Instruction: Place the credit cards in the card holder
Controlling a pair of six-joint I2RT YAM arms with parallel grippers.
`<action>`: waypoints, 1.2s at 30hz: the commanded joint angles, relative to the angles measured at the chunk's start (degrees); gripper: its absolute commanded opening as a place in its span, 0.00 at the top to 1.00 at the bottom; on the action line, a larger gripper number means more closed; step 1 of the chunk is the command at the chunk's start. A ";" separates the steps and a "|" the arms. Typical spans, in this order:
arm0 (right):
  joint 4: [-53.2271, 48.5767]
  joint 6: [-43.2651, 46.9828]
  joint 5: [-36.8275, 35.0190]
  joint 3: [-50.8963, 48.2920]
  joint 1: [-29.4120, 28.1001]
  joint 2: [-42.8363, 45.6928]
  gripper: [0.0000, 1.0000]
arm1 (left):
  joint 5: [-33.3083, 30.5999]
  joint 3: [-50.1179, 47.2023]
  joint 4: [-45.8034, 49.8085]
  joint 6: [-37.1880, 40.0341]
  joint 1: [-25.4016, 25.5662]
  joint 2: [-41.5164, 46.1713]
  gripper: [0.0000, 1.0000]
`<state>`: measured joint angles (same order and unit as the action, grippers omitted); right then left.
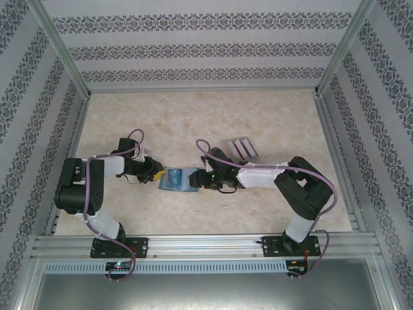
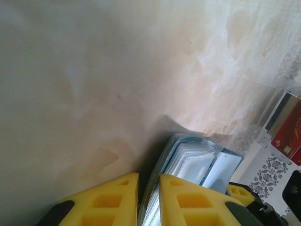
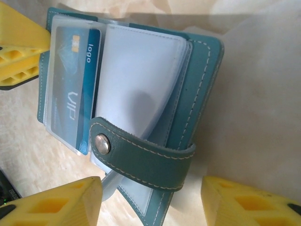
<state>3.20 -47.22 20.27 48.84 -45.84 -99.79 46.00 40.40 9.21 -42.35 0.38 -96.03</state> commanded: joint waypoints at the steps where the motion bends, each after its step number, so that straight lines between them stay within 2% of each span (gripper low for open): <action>1: 0.84 -0.11 -0.54 -0.22 0.66 -1.92 0.39 | -4.62 -1.80 6.33 0.87 0.94 -3.51 0.80; 6: 3.04 0.38 0.72 1.89 0.66 -4.84 0.40 | -4.08 -1.36 6.07 0.94 0.94 -3.56 0.78; 11: 2.83 0.52 0.95 4.21 0.69 -7.04 0.38 | -4.51 -0.50 7.48 1.18 1.02 -2.56 0.70; 14: 1.50 0.47 -0.38 5.34 0.76 -7.99 0.37 | -4.91 -0.07 8.64 1.47 1.11 -1.87 0.61; 19: 1.44 0.64 -0.41 6.00 0.76 -9.02 0.39 | -7.18 2.18 13.57 2.94 1.19 2.47 0.34; 22: 1.20 0.92 -0.48 5.70 0.75 -9.00 0.40 | -9.68 4.70 17.68 4.24 1.16 6.11 0.28; 25: 1.43 1.00 -0.50 5.26 0.64 -8.97 0.39 | -9.68 6.37 19.87 5.22 1.35 9.64 0.30; 28: 1.97 0.84 -0.76 4.73 0.67 -9.19 0.39 | -9.09 8.02 21.79 7.53 3.56 12.48 0.40; 31: 2.93 0.34 -0.64 4.11 0.65 -9.63 0.38 | -7.27 8.49 20.78 8.38 8.06 14.41 0.53; 36: 5.18 -0.91 0.02 3.02 0.71 -10.30 0.38 | -4.40 8.57 18.06 9.59 15.41 12.88 0.65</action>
<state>1.15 -48.10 22.87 53.82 -45.08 -104.57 39.48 48.42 26.98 -35.18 13.06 -82.04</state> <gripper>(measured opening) 0.616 0.362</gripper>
